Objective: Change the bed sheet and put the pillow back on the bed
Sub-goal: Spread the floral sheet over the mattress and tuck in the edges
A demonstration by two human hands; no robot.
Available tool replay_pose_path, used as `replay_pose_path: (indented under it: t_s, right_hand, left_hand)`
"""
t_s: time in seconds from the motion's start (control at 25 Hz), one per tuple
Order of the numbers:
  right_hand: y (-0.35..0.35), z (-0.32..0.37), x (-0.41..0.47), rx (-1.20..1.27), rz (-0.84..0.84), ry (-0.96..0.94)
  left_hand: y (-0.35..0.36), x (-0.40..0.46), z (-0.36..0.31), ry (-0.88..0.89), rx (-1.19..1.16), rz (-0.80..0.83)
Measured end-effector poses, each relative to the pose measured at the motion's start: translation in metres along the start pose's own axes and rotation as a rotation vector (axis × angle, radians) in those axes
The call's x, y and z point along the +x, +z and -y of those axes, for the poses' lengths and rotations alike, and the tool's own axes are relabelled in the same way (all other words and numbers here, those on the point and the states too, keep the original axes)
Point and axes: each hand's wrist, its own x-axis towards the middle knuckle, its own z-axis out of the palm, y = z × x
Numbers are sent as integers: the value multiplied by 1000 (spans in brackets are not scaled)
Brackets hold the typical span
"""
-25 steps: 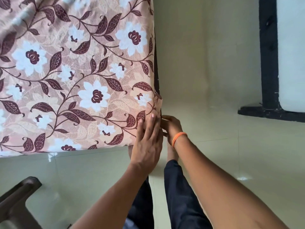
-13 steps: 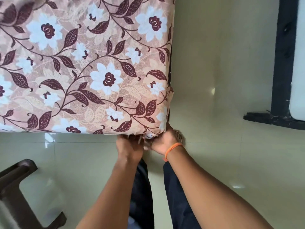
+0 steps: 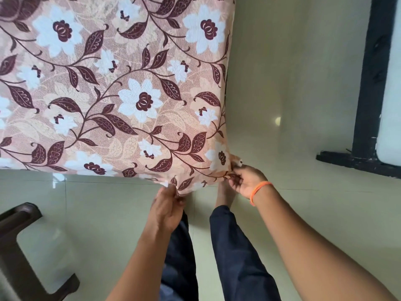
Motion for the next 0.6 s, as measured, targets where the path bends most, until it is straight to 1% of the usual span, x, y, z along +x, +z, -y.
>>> replay_pose_path:
  t_s: [0.08,0.16,0.2,0.24,0.28,0.36,0.44,0.52,0.6]
  right_hand:
    - [-20,-15,-8,-32,-20,-30]
    - [-32,-32,-14,-52,-74,-74]
    - [-32,-37,-15,-47,-96,-98]
    - [-26,-37,-14,-17,-107,-111]
    - [-16,-33,-7,23,-120,-109]
    - [9,-17,4,130,-145,-83]
    - [28,-1,15,188,-184,-115]
    - [37,4,23,159,-207,-200]
    - [41,1,23,110,-203,-258]
  left_hand:
    - [-17,-2,11,1,132,-150]
    - [-22,0,16,-8,277,-382]
    - [-19,1,17,-16,313,-456]
    - [-12,9,14,-16,283,-485]
    - [-4,19,9,-18,225,-496]
    - [11,45,0,-62,89,-440]
    - [15,62,-2,-100,143,-355]
    - [16,59,8,-134,205,-299]
    - [17,44,22,-168,136,-234]
